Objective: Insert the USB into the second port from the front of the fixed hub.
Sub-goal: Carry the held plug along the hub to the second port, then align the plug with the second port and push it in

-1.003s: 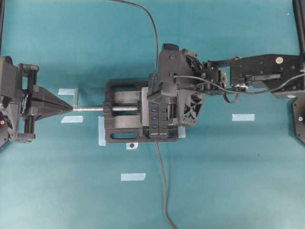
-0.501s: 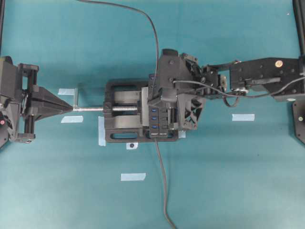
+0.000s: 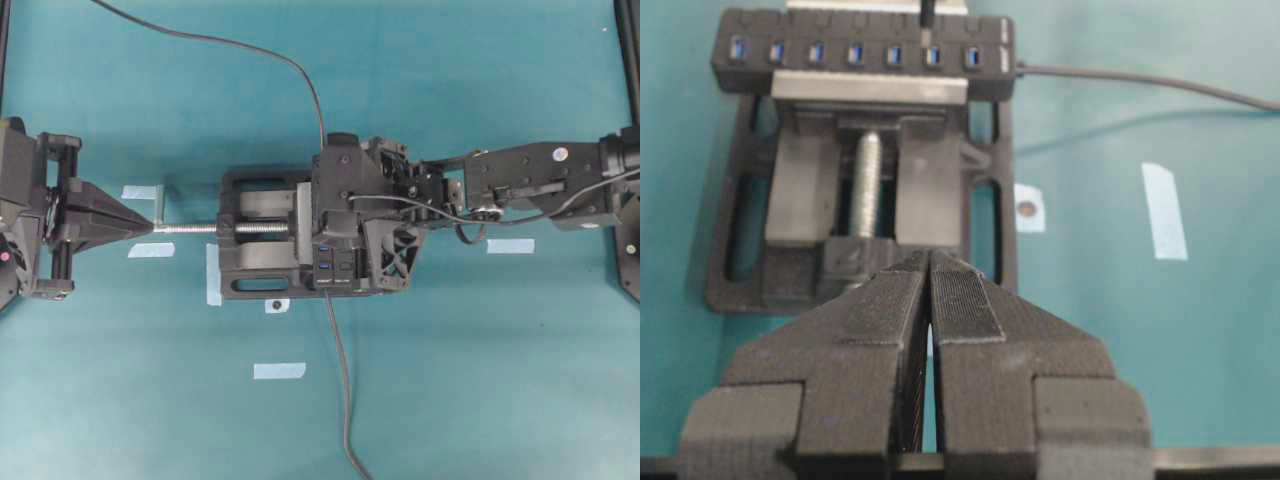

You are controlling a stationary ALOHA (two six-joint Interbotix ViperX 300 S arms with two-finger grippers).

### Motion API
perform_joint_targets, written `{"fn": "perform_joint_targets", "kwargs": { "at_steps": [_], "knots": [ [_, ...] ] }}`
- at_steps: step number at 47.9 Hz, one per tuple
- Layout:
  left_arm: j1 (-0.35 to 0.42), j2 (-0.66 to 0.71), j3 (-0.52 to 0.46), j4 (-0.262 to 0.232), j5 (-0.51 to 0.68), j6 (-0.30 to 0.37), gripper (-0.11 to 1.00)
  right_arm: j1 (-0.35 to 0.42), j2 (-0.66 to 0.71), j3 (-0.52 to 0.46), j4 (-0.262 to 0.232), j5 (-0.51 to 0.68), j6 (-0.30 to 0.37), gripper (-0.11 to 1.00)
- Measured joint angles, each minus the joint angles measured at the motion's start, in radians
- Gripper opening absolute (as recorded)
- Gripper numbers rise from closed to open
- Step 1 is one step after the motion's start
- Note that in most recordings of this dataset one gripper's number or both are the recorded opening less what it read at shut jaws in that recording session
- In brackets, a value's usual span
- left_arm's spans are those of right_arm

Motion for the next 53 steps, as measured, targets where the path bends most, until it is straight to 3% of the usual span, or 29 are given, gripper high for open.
{"fn": "perform_joint_targets", "kwargs": {
  "at_steps": [53],
  "knots": [
    [0.000, 0.000, 0.005, 0.000, -0.014, 0.000, 0.00, 0.006, 0.018, 0.021, 0.000, -0.020, 0.034, 0.04]
  ]
}}
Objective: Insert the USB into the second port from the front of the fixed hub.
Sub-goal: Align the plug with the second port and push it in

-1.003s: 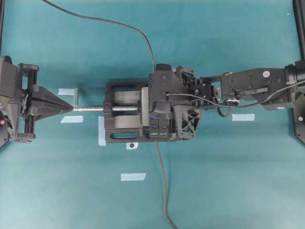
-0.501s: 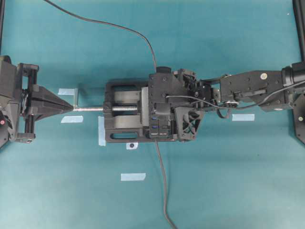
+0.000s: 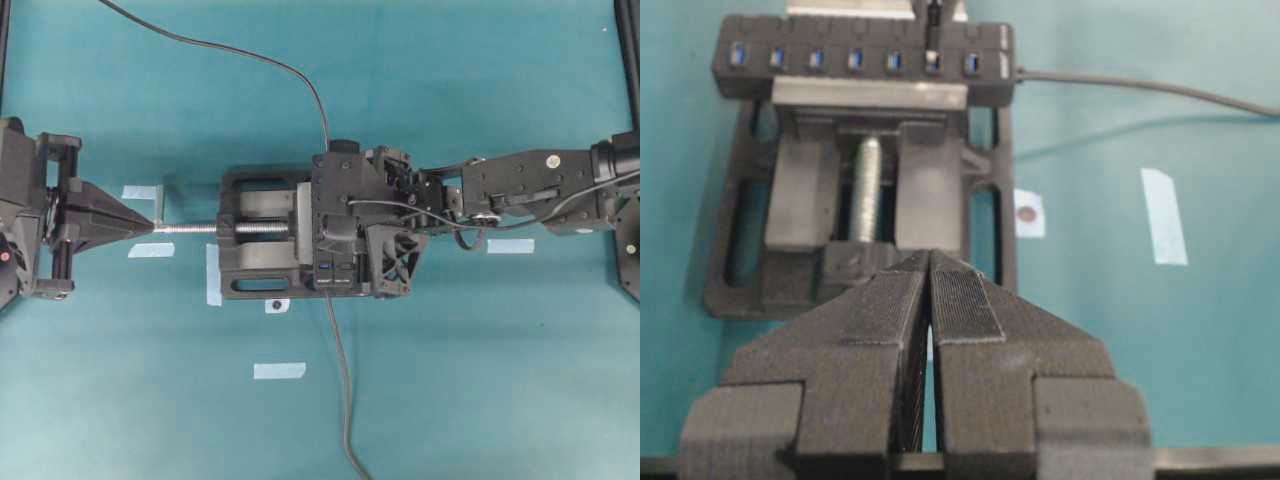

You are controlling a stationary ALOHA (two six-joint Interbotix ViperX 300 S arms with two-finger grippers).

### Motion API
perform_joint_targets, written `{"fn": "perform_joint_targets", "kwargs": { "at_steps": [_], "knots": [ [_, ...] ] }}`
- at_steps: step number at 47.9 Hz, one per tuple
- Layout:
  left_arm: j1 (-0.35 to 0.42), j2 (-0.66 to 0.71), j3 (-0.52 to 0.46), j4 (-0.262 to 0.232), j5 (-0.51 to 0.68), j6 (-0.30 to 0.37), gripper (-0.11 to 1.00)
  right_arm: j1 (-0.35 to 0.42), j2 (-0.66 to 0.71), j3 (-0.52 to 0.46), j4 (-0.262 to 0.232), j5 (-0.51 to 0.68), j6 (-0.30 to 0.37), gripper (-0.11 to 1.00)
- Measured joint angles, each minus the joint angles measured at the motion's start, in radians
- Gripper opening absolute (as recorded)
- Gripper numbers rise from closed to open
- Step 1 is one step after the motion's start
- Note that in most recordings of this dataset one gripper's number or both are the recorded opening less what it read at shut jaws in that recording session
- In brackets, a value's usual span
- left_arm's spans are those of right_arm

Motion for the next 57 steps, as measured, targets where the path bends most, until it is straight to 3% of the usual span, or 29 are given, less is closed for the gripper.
{"fn": "perform_joint_targets", "kwargs": {
  "at_steps": [57],
  "knots": [
    [0.000, 0.000, 0.011, 0.000, -0.011, 0.000, 0.00, 0.002, 0.002, 0.000, -0.002, 0.037, 0.000, 0.04]
  ]
}}
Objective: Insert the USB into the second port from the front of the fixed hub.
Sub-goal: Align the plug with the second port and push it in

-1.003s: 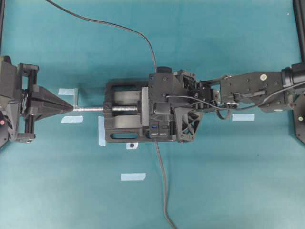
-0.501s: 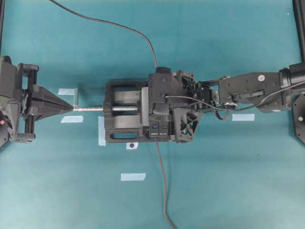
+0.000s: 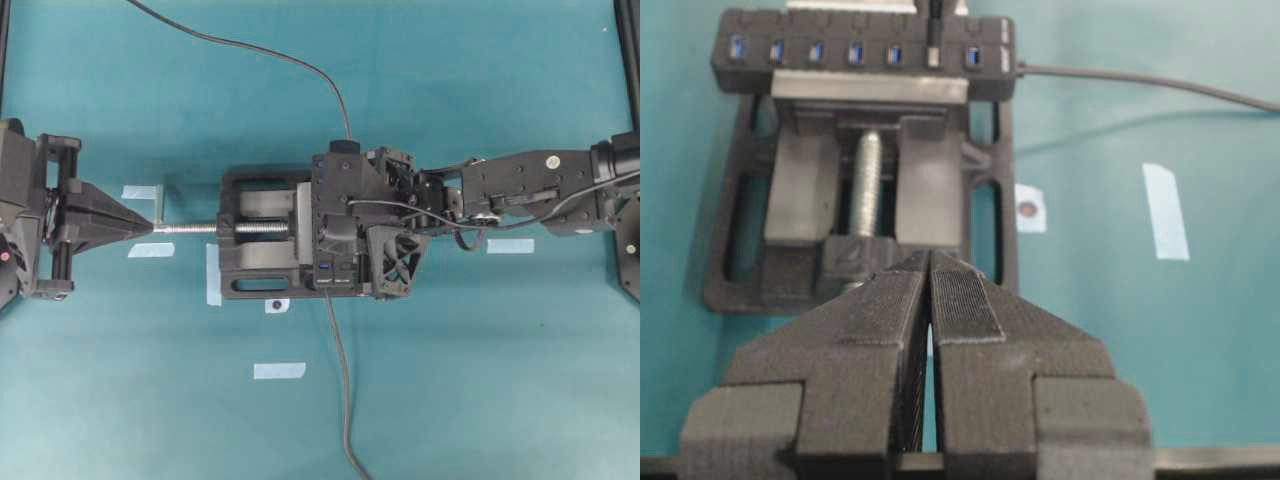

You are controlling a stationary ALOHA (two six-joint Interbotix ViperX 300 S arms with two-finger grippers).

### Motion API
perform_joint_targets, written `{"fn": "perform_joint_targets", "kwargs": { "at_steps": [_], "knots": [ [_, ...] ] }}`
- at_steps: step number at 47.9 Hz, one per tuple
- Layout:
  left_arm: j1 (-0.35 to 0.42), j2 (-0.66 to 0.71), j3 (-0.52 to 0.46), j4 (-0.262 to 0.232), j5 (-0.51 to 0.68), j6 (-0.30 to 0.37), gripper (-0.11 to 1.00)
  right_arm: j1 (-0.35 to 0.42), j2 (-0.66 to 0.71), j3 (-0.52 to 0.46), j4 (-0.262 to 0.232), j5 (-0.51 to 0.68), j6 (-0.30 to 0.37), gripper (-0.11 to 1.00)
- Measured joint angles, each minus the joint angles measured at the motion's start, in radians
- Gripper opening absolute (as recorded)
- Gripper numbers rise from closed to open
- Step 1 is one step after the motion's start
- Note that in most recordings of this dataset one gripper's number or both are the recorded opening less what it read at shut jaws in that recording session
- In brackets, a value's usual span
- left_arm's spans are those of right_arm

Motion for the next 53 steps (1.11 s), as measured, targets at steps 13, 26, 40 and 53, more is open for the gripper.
{"fn": "perform_joint_targets", "kwargs": {
  "at_steps": [13, 26, 40, 53],
  "knots": [
    [0.000, 0.002, 0.000, -0.002, -0.002, 0.000, 0.00, -0.002, -0.002, -0.002, 0.000, 0.008, 0.000, 0.04],
    [0.002, 0.000, 0.003, 0.000, -0.002, 0.000, 0.00, 0.000, -0.005, -0.006, 0.000, 0.046, 0.000, 0.04],
    [0.002, 0.000, 0.003, 0.000, -0.002, 0.000, 0.00, 0.000, -0.003, -0.012, -0.003, 0.052, 0.000, 0.04],
    [0.003, 0.000, 0.003, 0.000, -0.002, 0.000, 0.00, 0.000, -0.003, -0.018, -0.005, 0.052, 0.000, 0.04]
  ]
}}
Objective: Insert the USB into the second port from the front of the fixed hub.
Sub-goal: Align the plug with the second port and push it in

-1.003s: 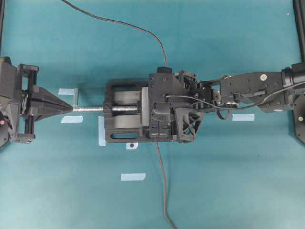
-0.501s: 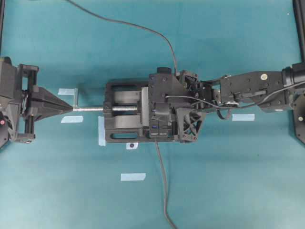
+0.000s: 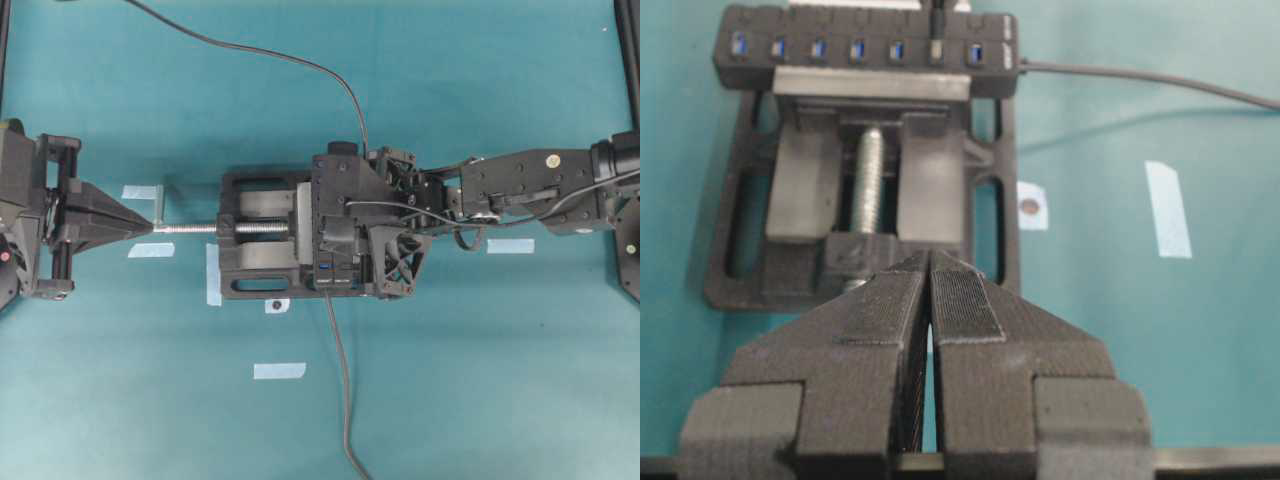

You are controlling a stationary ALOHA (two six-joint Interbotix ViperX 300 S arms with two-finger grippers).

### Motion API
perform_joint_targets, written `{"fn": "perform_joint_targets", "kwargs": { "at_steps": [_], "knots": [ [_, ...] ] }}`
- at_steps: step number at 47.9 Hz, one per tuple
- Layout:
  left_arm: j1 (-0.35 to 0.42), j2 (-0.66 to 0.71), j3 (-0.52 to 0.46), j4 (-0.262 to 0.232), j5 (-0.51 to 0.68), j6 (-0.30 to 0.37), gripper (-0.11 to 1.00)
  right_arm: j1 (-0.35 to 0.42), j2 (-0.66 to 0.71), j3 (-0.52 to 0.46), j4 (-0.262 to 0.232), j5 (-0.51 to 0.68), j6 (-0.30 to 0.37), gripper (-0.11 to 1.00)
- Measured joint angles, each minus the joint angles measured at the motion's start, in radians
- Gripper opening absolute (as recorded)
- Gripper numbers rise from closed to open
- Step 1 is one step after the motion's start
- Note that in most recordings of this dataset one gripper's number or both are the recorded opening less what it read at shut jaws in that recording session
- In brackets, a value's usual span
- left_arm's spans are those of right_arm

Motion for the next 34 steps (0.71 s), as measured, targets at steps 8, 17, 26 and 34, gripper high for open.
{"fn": "perform_joint_targets", "kwargs": {
  "at_steps": [8, 17, 26, 34],
  "knots": [
    [0.000, 0.000, 0.002, -0.002, 0.000, 0.000, 0.00, 0.000, 0.018, -0.011, 0.000, 0.000, 0.000, 0.04],
    [0.000, 0.000, 0.002, 0.000, 0.002, -0.003, 0.00, -0.002, 0.028, -0.021, -0.002, 0.000, 0.000, 0.04],
    [0.000, 0.000, 0.005, 0.000, 0.000, -0.026, 0.00, 0.000, 0.028, -0.021, -0.002, 0.005, 0.000, 0.04],
    [0.000, 0.000, 0.008, 0.000, -0.009, -0.028, 0.00, -0.002, 0.029, -0.021, -0.002, 0.023, 0.000, 0.04]
  ]
}}
